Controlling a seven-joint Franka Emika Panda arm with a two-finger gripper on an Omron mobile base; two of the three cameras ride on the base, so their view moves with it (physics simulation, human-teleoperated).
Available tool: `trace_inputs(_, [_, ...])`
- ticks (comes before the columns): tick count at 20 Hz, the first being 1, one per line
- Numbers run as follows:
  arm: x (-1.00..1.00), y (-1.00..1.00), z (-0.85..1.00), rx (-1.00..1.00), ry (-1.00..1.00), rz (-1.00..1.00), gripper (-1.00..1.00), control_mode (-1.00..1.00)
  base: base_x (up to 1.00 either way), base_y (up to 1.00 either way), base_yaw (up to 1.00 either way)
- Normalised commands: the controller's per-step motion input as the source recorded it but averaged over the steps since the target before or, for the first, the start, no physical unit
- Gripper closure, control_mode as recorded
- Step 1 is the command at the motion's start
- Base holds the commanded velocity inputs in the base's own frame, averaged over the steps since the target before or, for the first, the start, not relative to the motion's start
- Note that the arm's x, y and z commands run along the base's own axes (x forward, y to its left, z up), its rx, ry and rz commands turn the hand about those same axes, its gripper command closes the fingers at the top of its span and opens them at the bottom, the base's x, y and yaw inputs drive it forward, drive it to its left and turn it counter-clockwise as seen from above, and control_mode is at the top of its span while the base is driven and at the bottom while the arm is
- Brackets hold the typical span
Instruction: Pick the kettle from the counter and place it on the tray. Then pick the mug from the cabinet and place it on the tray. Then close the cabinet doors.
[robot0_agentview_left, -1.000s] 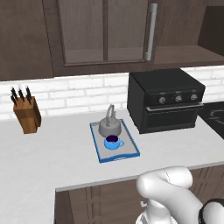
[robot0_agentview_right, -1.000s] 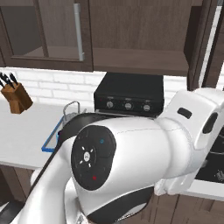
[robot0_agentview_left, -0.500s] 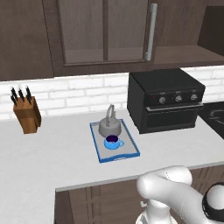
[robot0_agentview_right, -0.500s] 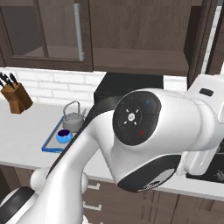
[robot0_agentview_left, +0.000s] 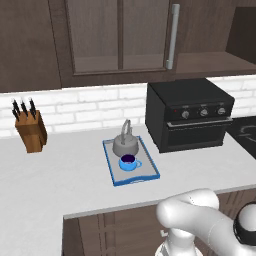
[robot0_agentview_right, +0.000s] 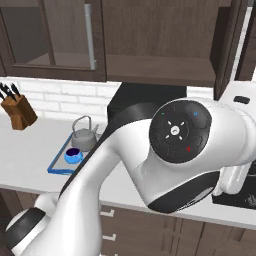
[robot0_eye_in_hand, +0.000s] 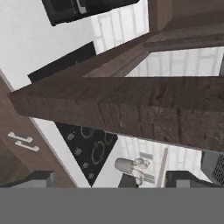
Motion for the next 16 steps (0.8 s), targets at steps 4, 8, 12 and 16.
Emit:
trace_inputs(4, [0.35, 0.42, 0.00, -0.06, 0.00, 0.21, -1.00, -1.00, 0.00, 0.00, 0.00])
trace_inputs(8, [0.40, 0.53, 0.00, -0.08, 0.00, 0.25, -1.00, -1.00, 0.00, 0.00, 0.00])
trace_inputs(12, [0.32, 0.59, -0.01, -0.08, 0.00, 0.26, -1.00, -1.00, 0.00, 0.00, 0.00])
trace_inputs(16, [0.28, 0.74, -0.07, -0.11, 0.00, 0.29, -1.00, -1.00, 0.00, 0.00, 0.00])
